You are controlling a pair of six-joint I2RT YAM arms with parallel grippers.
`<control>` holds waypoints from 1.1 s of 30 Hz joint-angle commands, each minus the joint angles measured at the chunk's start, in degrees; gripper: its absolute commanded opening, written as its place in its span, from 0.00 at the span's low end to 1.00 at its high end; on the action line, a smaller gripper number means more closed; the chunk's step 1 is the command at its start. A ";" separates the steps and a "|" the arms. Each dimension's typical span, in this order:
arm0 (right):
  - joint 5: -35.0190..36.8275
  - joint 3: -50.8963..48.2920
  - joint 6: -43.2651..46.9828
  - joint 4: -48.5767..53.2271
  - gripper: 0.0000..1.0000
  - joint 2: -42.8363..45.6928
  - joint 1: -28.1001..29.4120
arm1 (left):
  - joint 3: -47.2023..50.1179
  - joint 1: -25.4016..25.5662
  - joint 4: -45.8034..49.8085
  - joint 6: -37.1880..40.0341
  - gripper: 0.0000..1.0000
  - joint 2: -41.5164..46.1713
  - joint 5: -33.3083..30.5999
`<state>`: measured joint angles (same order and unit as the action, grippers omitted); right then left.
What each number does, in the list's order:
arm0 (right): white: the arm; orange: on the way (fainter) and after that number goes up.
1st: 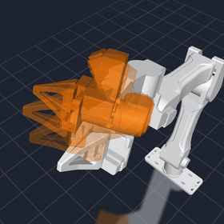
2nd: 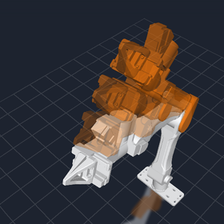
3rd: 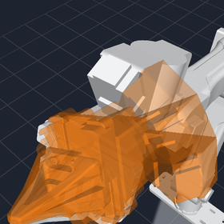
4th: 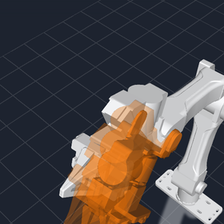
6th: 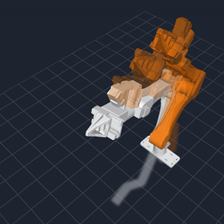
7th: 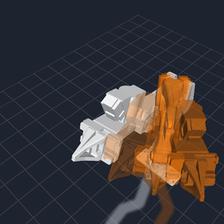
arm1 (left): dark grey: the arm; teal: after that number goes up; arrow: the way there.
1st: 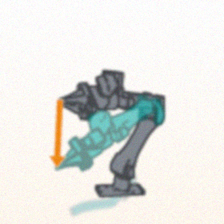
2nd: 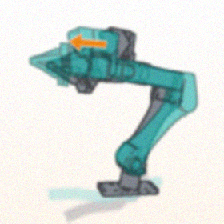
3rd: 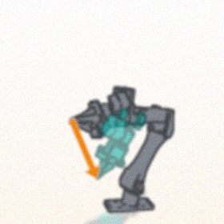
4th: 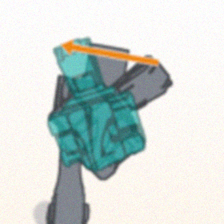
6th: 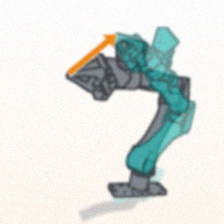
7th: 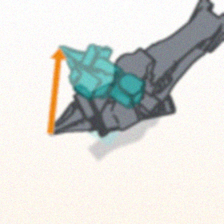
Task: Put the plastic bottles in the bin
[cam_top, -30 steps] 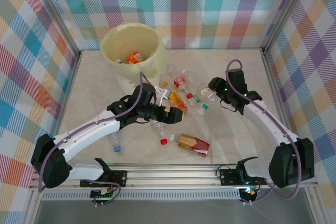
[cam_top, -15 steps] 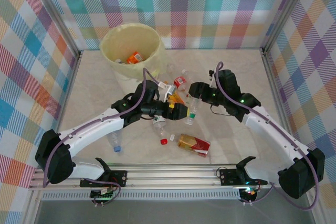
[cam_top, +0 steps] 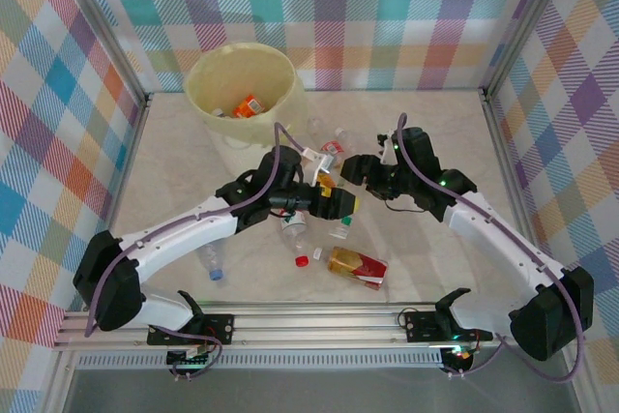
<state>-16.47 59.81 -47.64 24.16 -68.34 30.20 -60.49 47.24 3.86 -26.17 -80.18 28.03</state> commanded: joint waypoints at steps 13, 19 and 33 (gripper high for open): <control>-4.08 0.22 -0.80 -1.75 0.57 -0.94 0.30 | -5.82 2.40 1.40 -0.35 0.59 -1.00 1.34; -3.57 -1.00 -0.01 -3.50 0.81 2.09 0.30 | -6.05 2.33 3.58 -0.61 0.56 0.51 0.10; -6.54 0.75 9.61 -1.41 1.00 14.09 0.18 | -4.74 1.16 10.09 0.52 0.56 7.19 -1.35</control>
<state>-20.49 58.33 -42.52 21.47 -55.88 30.15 -64.58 48.86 11.99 -26.94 -75.22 26.94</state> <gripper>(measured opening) 0.996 0.568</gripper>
